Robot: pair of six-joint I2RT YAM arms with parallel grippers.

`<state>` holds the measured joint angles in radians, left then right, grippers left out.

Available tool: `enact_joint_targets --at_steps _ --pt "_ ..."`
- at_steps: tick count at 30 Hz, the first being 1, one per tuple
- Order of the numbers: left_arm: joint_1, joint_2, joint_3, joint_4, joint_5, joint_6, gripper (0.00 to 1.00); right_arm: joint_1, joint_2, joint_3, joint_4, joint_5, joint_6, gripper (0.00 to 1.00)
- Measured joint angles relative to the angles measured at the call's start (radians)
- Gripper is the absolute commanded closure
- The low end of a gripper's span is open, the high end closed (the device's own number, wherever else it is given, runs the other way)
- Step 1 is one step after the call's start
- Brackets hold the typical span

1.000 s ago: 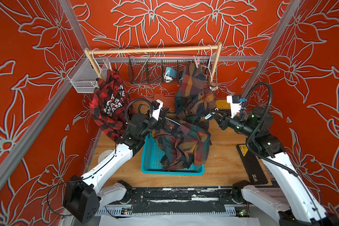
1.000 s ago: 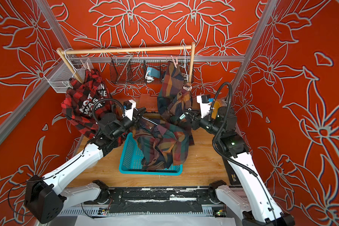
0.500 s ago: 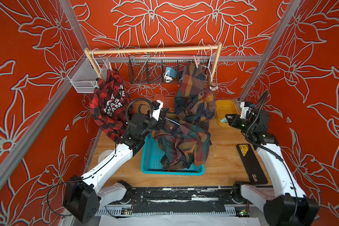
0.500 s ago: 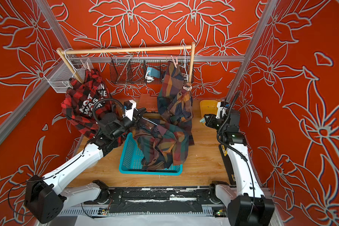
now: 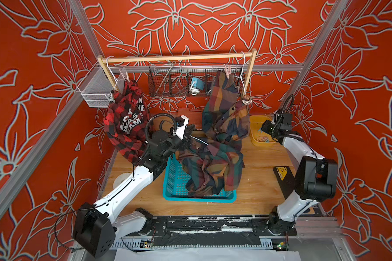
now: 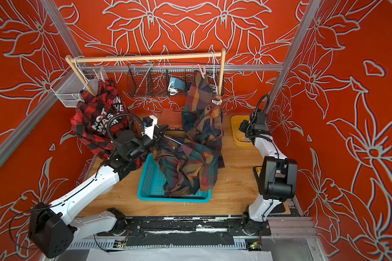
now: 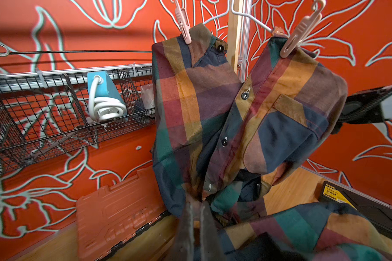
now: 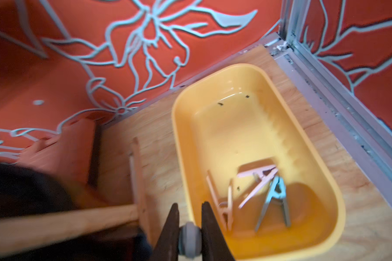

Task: Remove the clothespins securing long-sleeve shirts to the hanger
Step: Place the clamp in the storage box, then remove the clamp from the hanger.

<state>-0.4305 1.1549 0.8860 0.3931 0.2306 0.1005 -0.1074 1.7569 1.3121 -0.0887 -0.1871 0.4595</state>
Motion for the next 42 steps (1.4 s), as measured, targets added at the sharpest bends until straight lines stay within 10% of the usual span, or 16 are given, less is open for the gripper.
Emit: enact_joint_targets --at_steps 3,7,14,28,42 --pt "0.002 0.0 0.0 -0.003 0.0 0.0 1.0 -0.005 0.115 0.095 -0.011 0.015 0.0 0.57" --pt "0.006 0.0 0.0 -0.005 0.0 0.0 1.0 -0.006 0.193 0.162 -0.045 0.019 -0.01 0.45" --pt "0.006 0.001 0.0 -0.008 0.002 0.0 1.0 -0.006 0.045 0.072 -0.049 -0.015 -0.02 0.46" --pt "0.014 0.02 0.0 -0.028 0.008 0.002 1.0 0.279 -0.991 -0.386 -0.1 -0.469 -0.248 0.46" --pt "0.015 0.025 0.005 -0.061 0.019 0.004 1.0 0.724 -0.695 -0.195 -0.277 -0.329 -0.476 0.46"
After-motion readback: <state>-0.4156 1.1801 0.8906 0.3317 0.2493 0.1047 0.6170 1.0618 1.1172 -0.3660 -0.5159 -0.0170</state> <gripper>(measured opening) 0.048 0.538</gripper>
